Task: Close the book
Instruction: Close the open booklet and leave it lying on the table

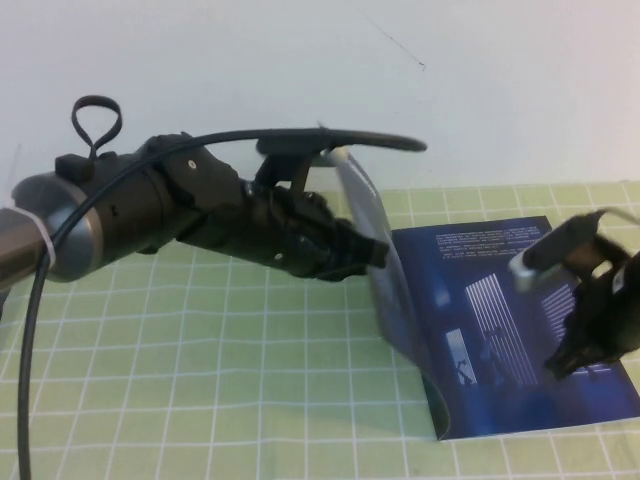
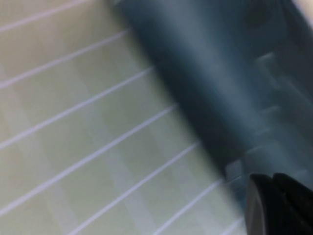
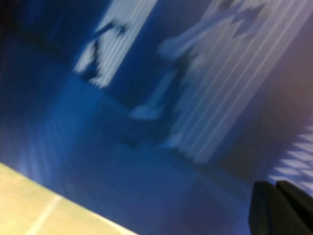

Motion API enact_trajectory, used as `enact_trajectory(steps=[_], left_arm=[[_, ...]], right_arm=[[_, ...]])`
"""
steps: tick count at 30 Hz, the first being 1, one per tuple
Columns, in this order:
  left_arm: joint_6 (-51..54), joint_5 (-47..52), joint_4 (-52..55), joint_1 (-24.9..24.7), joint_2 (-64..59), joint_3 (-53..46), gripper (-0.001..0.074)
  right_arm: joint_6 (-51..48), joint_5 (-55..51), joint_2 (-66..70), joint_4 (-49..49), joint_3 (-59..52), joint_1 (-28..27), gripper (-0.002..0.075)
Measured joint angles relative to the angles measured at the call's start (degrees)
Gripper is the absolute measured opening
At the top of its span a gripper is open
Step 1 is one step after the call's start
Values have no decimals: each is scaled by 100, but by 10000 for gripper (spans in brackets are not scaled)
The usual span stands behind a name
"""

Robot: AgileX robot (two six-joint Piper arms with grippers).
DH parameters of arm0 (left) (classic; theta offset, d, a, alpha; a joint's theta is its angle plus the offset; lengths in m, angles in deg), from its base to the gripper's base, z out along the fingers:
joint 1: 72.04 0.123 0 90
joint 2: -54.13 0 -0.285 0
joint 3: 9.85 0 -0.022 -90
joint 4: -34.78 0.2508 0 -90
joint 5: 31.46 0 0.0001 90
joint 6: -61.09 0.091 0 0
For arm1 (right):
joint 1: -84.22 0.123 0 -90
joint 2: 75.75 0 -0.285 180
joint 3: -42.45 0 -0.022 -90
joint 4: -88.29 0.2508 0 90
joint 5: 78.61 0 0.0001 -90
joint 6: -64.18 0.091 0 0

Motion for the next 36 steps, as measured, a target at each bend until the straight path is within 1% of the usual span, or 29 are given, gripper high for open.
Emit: enact_trajectory(steps=[4, 7, 9, 13, 16, 20, 23, 26, 29, 31, 34, 36], left_arm=[[1790, 271, -2109, 0, -94, 0, -2], [2673, 370, -3211, -65, -162, 0, -2], [3045, 347, -3769, -145, -220, 0, -2], [3499, 323, -4271, -365, -457, 0, -2], [3681, 271, -4152, -529, -648, 0, -2], [3438, -7, -3159, -592, -613, 0, -2], [2604, -234, -1870, -570, -361, 0, -2], [1407, -292, -101, -570, 36, 0, -2], [-329, -159, 1948, -570, 436, 0, -2], [-1476, 122, 3426, -570, 717, 0, -2], [-2717, 756, 5007, -570, 1112, 0, -2], [-3162, 1011, 5587, -560, 1403, -78, -2]], right_arm=[[971, -439, -771, -1308, 301, 0, -3], [1666, -772, -1425, -2239, 591, 0, -3], [1938, -889, -1921, -2582, 781, 0, -3], [2118, -978, -2868, -2720, 1157, 0, -3], [2119, -1087, -3535, -2657, 1300, 0, -3], [2047, -1608, -4345, -2635, 1311, 0, -3], [1910, -2135, -4809, -2635, 1311, 0, -3], [1842, -2603, -5172, -2631, 1311, 0, -3], [1814, -2860, -5527, -2543, 1298, 0, -3], [1814, -2909, -5749, -2369, 1248, 0, -3], [1792, -2945, -6087, -1998, 1010, 0, -3], [1733, -2945, -6346, -1739, 682, 0, -3]])
